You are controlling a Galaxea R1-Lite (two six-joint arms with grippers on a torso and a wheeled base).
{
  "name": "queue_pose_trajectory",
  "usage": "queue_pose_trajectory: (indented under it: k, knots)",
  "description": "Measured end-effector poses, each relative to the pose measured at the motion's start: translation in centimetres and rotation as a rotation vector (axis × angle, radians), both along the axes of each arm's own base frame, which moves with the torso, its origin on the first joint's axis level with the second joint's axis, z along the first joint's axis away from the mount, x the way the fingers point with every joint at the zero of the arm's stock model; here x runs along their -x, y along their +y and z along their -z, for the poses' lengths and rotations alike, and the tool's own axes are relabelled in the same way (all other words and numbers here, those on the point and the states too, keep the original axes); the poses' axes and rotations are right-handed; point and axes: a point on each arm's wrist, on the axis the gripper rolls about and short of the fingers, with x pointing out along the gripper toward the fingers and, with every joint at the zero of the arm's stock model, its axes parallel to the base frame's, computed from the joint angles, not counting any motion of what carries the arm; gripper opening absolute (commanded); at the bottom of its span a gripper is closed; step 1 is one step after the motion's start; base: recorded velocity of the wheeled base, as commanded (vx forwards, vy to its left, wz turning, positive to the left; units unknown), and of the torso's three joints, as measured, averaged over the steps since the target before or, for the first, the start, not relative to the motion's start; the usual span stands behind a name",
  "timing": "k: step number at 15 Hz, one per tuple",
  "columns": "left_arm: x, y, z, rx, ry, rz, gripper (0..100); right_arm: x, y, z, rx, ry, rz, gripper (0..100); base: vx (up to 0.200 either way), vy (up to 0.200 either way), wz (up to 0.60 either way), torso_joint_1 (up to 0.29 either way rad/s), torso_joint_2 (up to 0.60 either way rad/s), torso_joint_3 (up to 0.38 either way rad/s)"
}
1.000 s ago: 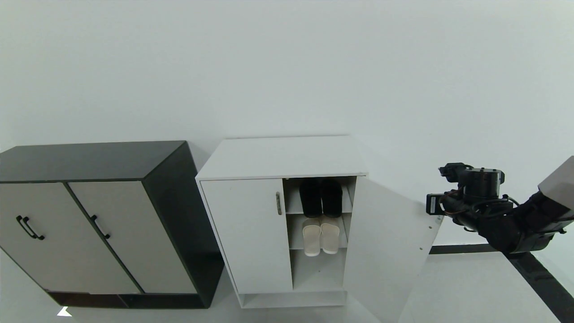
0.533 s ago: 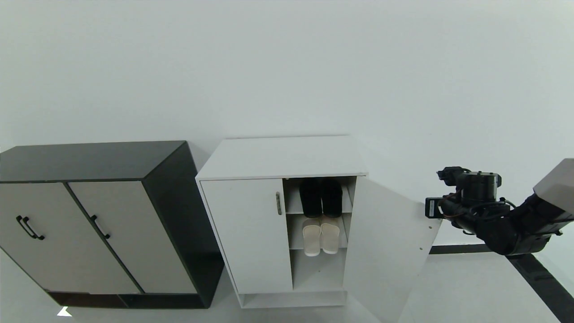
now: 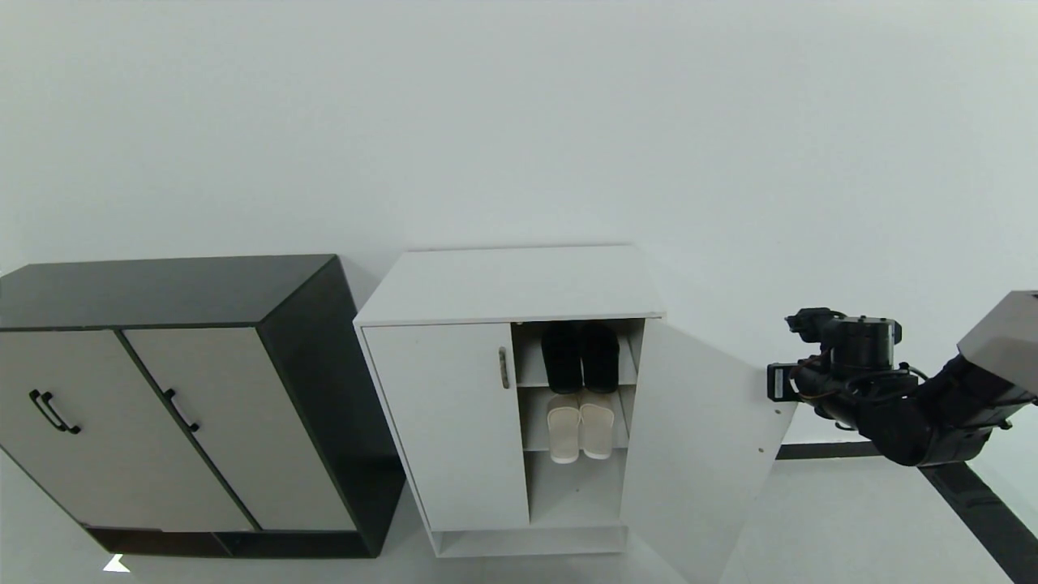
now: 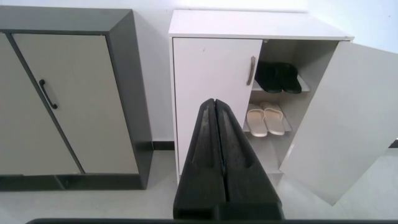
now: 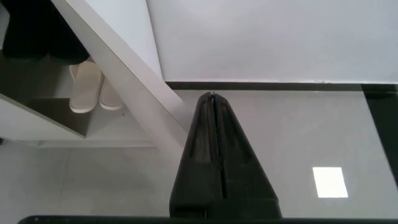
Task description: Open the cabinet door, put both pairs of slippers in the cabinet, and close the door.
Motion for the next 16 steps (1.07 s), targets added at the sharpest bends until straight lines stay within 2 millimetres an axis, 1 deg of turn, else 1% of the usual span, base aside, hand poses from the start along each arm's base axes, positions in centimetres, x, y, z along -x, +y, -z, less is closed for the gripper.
queue_pose_trajectory:
  k: [2, 4, 6, 8, 10, 11, 13, 16]
  knots:
    - [0.0, 0.0, 0.0, 0.0, 0.0, 0.0, 0, 0.5, 0.6, 0.2, 0.008, 0.011, -0.017, 0, 0.0, 0.0, 0.0, 0.0, 0.0, 0.0]
    - [0.0, 0.0, 0.0, 0.0, 0.0, 0.001, 0, 1.4, 2.0, 0.1, 0.011, 0.024, -0.057, 0, 0.0, 0.0, 0.0, 0.0, 0.0, 0.0]
    - [0.0, 0.0, 0.0, 0.0, 0.0, 0.001, 0, 3.1, 4.6, -0.2, 0.012, 0.039, -0.13, 0, 0.0, 0.0, 0.0, 0.0, 0.0, 0.0]
    - [0.0, 0.0, 0.0, 0.0, 0.0, 0.001, 0, 5.3, 8.1, -0.9, -0.022, 0.046, -0.222, 0, 0.0, 0.0, 0.0, 0.0, 0.0, 0.0]
    - [0.0, 0.0, 0.0, 0.0, 0.0, 0.001, 0, 7.7, 11.3, -2.6, -0.088, 0.024, -0.303, 0, 0.0, 0.0, 0.0, 0.0, 0.0, 0.0]
    - [0.0, 0.0, 0.0, 0.0, 0.0, 0.001, 0, 8.7, 12.3, -3.4, -0.105, 0.01, -0.336, 0, 0.0, 0.0, 0.0, 0.0, 0.0, 0.0]
    - [0.0, 0.0, 0.0, 0.0, 0.0, 0.002, 0, 10.4, 13.4, -5.0, -0.121, -0.024, -0.381, 0, 0.0, 0.0, 0.0, 0.0, 0.0, 0.0]
    - [0.0, 0.0, 0.0, 0.0, 0.0, 0.001, 0, 12.2, 14.3, -6.9, -0.157, -0.074, -0.39, 0, 0.0, 0.0, 0.0, 0.0, 0.0, 0.0]
